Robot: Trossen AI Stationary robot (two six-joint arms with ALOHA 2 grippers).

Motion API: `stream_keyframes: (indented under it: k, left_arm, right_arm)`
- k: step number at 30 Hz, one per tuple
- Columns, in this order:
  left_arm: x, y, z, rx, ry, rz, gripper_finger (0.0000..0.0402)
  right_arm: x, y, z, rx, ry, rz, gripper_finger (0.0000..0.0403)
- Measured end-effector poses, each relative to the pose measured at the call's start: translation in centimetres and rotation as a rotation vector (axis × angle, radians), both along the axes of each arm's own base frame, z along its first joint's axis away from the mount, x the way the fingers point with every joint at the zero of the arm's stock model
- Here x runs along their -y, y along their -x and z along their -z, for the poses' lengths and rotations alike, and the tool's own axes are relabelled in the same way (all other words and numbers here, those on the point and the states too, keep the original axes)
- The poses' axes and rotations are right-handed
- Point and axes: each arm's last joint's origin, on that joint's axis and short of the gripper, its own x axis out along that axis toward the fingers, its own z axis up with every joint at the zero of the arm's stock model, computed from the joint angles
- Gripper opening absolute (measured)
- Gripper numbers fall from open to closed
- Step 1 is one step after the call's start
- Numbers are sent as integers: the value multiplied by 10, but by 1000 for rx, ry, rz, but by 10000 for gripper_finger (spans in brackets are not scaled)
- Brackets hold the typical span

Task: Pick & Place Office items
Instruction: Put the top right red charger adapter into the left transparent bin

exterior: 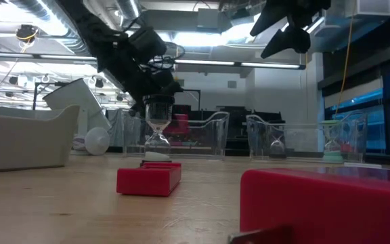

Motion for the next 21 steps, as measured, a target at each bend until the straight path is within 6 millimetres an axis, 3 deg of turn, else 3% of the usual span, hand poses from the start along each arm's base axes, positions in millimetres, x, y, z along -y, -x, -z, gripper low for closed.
stream_keyframes:
  k: [8, 21]
  left_arm:
    - [-7, -9, 12, 49, -20, 17, 120]
    - [-14, -22, -1, 116, -79, 125, 120]
  right_arm:
    - [2, 0, 0, -1, 38, 41, 370]
    - [3, 1, -1, -14, 109, 53, 370]
